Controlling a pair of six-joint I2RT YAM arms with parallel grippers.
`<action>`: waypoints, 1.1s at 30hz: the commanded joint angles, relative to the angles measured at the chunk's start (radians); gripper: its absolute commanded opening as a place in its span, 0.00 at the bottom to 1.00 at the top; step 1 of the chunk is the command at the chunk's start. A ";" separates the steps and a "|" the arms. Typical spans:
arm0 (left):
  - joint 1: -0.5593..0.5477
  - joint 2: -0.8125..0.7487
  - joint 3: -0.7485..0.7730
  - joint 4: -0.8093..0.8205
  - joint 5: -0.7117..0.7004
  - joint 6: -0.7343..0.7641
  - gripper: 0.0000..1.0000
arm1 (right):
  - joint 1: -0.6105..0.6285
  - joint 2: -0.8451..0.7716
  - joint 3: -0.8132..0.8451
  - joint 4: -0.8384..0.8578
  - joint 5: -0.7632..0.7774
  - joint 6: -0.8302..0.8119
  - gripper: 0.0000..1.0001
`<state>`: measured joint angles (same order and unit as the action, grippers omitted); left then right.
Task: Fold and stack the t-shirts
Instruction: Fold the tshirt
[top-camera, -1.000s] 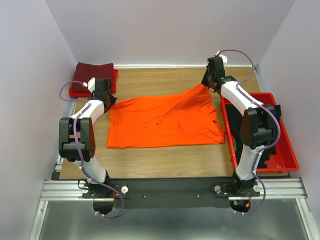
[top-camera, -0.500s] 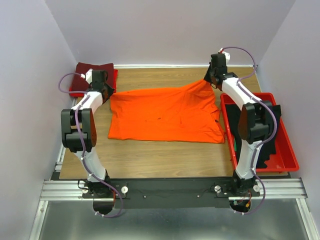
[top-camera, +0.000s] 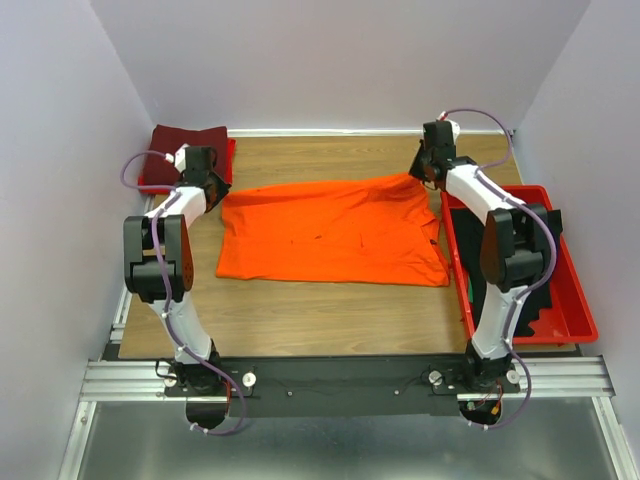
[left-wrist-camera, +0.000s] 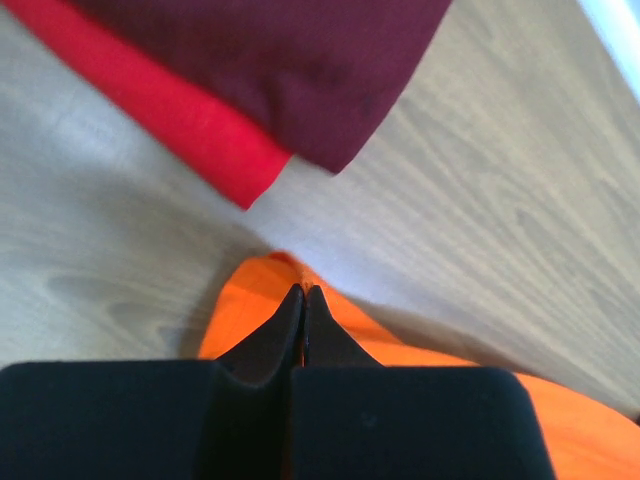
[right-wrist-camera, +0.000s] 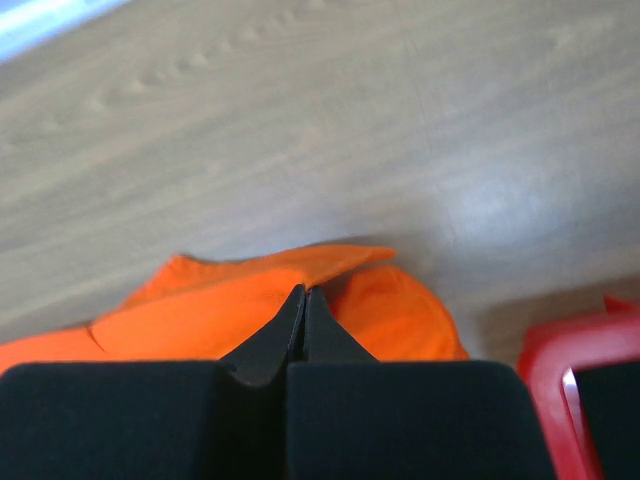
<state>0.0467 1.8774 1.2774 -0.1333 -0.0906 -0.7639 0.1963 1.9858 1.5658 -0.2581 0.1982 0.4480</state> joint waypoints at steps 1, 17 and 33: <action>0.012 -0.067 -0.052 0.015 0.012 -0.005 0.00 | -0.006 -0.082 -0.091 0.000 -0.002 0.024 0.00; 0.016 -0.198 -0.246 0.070 0.019 -0.041 0.00 | -0.006 -0.317 -0.404 0.016 -0.014 0.084 0.00; 0.021 -0.287 -0.357 0.092 0.009 -0.029 0.00 | -0.005 -0.430 -0.578 0.033 -0.060 0.112 0.00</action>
<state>0.0574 1.6249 0.9504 -0.0681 -0.0769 -0.7975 0.1963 1.5925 1.0161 -0.2409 0.1509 0.5438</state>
